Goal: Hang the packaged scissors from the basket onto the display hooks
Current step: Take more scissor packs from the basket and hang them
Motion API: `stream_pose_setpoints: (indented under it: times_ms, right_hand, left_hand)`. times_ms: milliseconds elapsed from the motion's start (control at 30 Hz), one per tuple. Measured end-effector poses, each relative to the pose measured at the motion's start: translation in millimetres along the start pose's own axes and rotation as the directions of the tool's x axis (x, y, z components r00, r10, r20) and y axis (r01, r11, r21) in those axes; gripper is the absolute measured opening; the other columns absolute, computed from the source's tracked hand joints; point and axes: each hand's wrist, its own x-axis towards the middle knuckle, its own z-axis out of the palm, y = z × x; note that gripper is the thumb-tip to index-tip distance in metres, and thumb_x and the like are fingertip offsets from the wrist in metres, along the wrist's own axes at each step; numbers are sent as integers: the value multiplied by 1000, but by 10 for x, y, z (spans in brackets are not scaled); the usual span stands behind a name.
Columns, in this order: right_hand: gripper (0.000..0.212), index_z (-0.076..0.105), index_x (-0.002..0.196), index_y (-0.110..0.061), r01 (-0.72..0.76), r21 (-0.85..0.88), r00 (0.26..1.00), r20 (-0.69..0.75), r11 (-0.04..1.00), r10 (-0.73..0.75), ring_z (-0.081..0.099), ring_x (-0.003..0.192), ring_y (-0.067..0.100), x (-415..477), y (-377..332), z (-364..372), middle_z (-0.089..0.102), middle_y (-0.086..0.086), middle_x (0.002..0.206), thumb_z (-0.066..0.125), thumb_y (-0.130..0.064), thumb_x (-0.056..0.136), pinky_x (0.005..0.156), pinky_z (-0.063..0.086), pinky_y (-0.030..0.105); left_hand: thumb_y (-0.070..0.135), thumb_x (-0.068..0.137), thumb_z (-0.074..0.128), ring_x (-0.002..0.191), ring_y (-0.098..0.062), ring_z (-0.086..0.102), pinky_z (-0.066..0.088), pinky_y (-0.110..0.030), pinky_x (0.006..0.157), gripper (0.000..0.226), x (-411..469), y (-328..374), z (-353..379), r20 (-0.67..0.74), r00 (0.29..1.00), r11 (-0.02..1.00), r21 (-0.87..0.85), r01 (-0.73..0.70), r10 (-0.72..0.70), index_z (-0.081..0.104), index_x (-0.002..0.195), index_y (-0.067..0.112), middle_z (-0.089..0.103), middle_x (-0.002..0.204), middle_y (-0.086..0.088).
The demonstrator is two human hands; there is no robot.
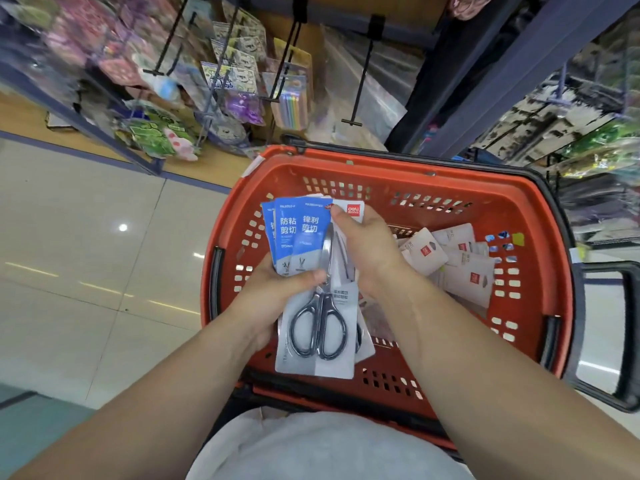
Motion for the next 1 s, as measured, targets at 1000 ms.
stream_pose_setpoints:
  times_ms: [1000]
  right_hand:
    - [53,45,156,-18,-48,-862,970,82,505,231,68,114,40,806,1381,-372,63,17,141,56,-25,105,92,57,41]
  left_hand:
    - [8,61,79,86,-36,75,63,-46,73,84,-262,105,-717,-162,986,980,-188,-59,28,54,140,-2,73,111,-22]
